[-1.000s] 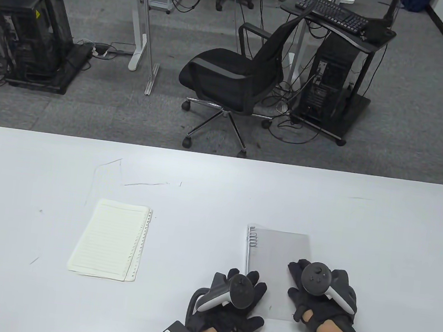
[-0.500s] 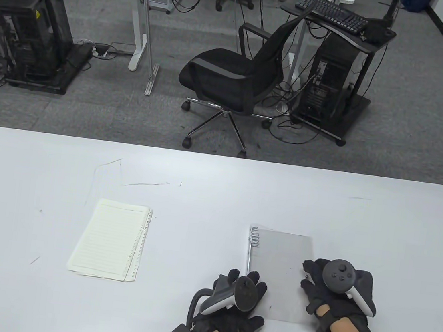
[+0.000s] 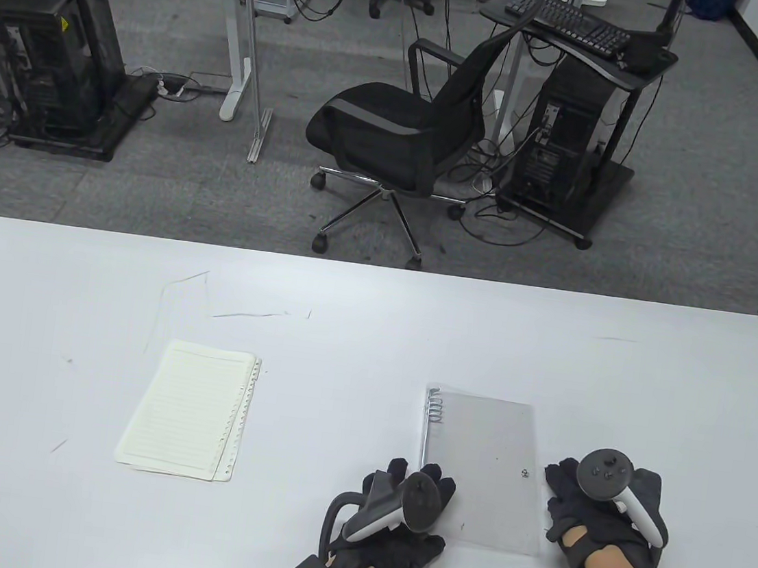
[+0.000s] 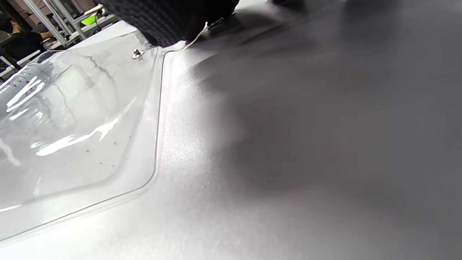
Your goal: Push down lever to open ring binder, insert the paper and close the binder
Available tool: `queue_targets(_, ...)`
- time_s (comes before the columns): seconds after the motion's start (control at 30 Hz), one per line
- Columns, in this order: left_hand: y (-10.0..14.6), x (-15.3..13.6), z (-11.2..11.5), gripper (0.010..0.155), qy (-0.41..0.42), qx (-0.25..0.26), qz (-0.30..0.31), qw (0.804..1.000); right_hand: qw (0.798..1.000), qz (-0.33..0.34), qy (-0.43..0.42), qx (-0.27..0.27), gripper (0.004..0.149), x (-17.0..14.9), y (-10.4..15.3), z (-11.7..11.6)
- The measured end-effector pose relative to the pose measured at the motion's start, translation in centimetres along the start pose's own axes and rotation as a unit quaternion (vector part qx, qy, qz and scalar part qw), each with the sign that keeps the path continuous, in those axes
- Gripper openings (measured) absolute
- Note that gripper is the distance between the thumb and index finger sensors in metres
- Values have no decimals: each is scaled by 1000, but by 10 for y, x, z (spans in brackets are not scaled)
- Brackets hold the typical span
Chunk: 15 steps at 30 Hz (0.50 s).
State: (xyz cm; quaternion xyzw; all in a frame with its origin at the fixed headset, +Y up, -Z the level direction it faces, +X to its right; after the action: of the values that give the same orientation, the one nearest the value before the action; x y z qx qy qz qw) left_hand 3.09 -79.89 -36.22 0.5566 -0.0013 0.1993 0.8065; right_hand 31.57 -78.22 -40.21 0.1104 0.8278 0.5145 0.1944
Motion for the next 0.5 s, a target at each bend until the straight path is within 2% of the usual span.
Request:
queue_targets(0.13, 2, 0, -6, 74, 3, 27, 0, 1000, 1000, 2, -6, 2, 58, -1, 0, 1)
queue_targets(0.27, 6, 2, -14, 74, -5, 78, 2, 997, 1000, 2, -10, 5, 58, -2, 0, 1)
queue_targets(0.4, 8, -3, -20, 71, 25, 82, -1, 996, 1000, -6, -12, 5, 60, 0, 0, -2)
queue_targets(0.5, 8, -12, -27, 70, 82, 71, -1, 994, 999, -37, -26, 9, 76, 9, 1, -14)
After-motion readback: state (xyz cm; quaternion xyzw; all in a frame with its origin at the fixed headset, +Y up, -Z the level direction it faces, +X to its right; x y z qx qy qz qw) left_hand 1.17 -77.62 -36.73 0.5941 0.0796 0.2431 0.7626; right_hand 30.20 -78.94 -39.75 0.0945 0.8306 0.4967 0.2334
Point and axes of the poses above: the tracker on the back of each hand, its own x axis roughly to the thumb side, its own y axis roughly from the fingertips to the wrist, z = x × y, the point moved 3 cm from there along -y, roughly from the wrist to the fingertips, and after that the axes turned 3 degrees about x, right-handed, at the moved point
